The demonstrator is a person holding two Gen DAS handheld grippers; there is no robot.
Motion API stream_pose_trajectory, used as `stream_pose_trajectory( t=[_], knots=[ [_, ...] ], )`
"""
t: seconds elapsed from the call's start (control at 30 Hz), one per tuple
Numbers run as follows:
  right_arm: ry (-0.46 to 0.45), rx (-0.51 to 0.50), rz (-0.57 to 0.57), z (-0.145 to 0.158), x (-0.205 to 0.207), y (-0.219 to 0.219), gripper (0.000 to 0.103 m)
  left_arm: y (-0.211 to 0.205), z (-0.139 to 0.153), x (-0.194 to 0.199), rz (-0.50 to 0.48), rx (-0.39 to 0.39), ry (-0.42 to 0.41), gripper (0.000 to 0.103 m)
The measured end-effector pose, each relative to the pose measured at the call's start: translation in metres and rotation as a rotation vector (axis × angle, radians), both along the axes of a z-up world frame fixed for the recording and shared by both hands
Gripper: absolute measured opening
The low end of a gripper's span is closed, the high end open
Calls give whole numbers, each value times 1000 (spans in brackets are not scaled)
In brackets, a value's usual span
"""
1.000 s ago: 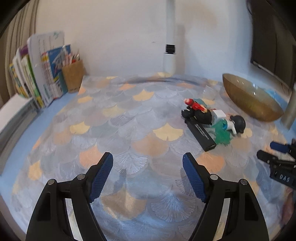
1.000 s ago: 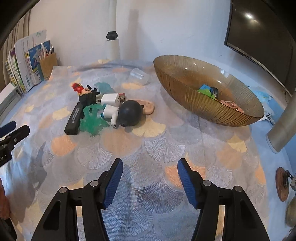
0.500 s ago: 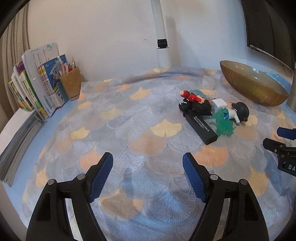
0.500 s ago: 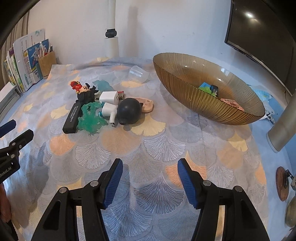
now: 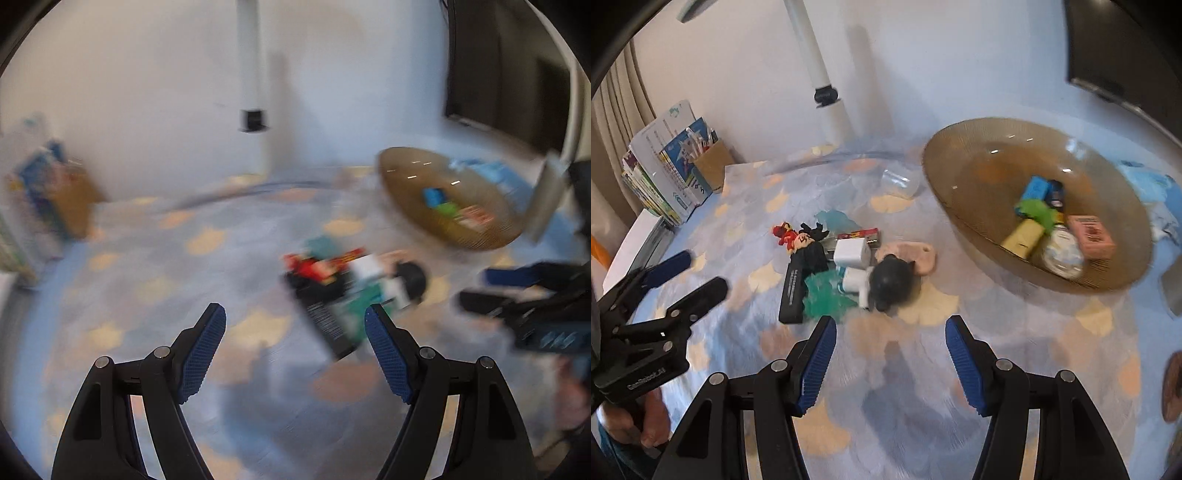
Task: Organize rigid objects
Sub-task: 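Grasp the red-clad figurine with the left gripper while the right grasps the black-headed toy, then lift and carry the figurine and black toy over the bowl with both grippers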
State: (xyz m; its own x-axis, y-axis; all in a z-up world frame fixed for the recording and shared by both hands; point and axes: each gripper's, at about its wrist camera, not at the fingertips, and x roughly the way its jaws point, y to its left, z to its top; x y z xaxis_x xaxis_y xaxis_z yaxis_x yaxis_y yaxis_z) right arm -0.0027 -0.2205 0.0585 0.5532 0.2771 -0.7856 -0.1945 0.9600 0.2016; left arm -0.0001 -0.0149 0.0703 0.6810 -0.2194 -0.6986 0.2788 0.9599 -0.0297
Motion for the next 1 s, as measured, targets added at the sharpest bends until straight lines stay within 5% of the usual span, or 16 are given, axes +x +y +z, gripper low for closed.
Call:
stream_pose_trajectory(
  t=[0.2, 0.43, 0.57, 0.7, 1.0],
  knots=[
    [71, 98, 3, -23, 41, 1, 60, -6, -30, 50, 10, -88, 122, 76],
    [91, 135, 23, -38, 65, 7, 60, -19, -47, 75, 2, -105, 148, 75],
    [97, 165, 10, -44, 72, 6, 56, -21, -51, 80, 2, -105, 153, 51],
    [98, 187, -5, -47, 72, 2, 38, -16, -47, 76, 21, -130, 126, 44],
    [72, 218, -114, -40, 23, -17, 38, 13, -15, 25, 64, -200, 43, 44]
  ],
)
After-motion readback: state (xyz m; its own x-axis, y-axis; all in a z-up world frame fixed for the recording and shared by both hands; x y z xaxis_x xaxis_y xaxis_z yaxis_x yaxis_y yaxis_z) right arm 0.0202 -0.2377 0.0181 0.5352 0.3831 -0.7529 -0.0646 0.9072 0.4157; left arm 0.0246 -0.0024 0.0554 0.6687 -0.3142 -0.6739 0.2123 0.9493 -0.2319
